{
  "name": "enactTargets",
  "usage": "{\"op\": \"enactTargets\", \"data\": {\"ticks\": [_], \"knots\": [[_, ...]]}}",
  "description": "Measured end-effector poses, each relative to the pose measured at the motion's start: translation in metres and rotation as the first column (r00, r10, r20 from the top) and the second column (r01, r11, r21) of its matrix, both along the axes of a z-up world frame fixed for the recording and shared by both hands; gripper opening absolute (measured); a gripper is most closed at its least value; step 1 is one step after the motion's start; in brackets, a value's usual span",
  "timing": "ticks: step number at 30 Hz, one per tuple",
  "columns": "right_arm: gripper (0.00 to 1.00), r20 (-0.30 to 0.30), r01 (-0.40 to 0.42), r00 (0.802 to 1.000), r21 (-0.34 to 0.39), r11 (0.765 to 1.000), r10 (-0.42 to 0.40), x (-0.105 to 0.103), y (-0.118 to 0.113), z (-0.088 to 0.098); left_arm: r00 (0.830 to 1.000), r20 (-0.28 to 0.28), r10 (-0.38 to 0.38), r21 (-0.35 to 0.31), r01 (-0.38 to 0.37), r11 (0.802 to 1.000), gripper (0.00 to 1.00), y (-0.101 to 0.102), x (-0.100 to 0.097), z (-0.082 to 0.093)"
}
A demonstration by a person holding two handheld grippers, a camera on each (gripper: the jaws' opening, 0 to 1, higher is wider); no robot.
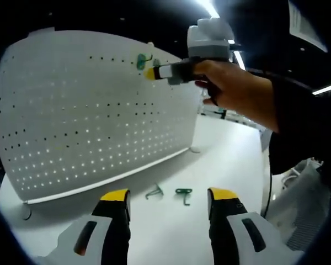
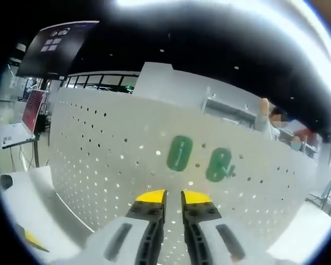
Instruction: Insert the hook assembly into the mounting plate slot until the hook locks in place.
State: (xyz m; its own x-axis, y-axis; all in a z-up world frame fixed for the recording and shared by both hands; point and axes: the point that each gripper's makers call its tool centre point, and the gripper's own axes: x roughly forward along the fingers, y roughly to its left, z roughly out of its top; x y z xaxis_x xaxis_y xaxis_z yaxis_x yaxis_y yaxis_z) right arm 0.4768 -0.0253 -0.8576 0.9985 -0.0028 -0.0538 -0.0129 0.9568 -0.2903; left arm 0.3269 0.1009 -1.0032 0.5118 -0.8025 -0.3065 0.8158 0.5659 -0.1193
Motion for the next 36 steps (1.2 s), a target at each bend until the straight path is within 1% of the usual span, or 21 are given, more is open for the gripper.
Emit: {"op": "enactTargets", "data": {"ticks": [8,19,23,26,29,36], "knots": [[0.1,-0.064,-0.015,0.998,0.02,1.0,0.016,-0.018,-0.005,-0.03,1.0,0.004,0.001,0.003,-0.001,1.0,0.57,0.001,0.001,0.0],[0.11,-0.125,-0.025,0.992,0.04,0.999,0.029,-0.045,-0.01,-0.06,1.0,0.007,-0.004,0.009,0.004,1.0,0.57,0.0,0.0,0.0],[0.12,-0.145,-0.037,0.989,0.032,0.999,0.041,-0.055,-0.01,-0.068,1.0,0.008,-0.005,0.01,0.005,1.0,0.57,0.0,-0.001,0.0],[0.12,-0.166,-0.042,0.985,0.037,0.998,0.047,-0.064,-0.013,-0.076,1.0,0.009,-0.006,0.011,0.006,1.0,0.57,0.0,-0.001,0.0],[0.13,-0.189,-0.046,0.981,0.027,0.999,0.05,-0.071,-0.015,-0.085,1.0,0.01,-0.006,0.014,0.006,1.0,0.56,0.0,-0.001,0.0],[0.13,-0.262,-0.067,0.963,0.014,0.998,0.069,-0.088,-0.018,-0.113,1.0,0.01,-0.01,0.019,0.01,1.0,0.56,0.0,-0.002,-0.001]]}}
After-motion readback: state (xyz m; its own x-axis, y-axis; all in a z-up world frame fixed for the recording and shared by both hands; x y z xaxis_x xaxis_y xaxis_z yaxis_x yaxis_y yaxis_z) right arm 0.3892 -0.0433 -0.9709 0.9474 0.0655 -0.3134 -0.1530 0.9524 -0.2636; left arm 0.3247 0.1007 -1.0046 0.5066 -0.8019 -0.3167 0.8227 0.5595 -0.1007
